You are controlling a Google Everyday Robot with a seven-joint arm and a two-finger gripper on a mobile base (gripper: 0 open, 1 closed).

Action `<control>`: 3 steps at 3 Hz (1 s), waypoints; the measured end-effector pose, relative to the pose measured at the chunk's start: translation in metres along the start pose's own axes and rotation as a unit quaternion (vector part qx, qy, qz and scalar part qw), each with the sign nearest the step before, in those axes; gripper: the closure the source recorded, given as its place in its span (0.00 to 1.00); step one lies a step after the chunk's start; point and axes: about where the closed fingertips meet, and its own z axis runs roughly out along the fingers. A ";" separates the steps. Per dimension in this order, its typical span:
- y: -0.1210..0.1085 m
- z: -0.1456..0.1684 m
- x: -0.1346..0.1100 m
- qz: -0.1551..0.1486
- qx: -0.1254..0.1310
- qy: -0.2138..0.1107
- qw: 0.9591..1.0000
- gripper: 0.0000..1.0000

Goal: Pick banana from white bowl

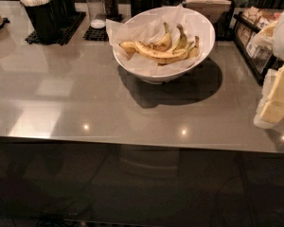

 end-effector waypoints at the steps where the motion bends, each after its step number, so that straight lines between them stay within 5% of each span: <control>1: -0.001 0.000 -0.001 -0.001 0.002 -0.002 1.000 0.00; 3: -0.039 0.028 -0.071 -0.062 -0.041 -0.059 0.995 0.00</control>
Offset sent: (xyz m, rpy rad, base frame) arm 0.0562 0.0459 0.0062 0.1072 0.0133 0.1302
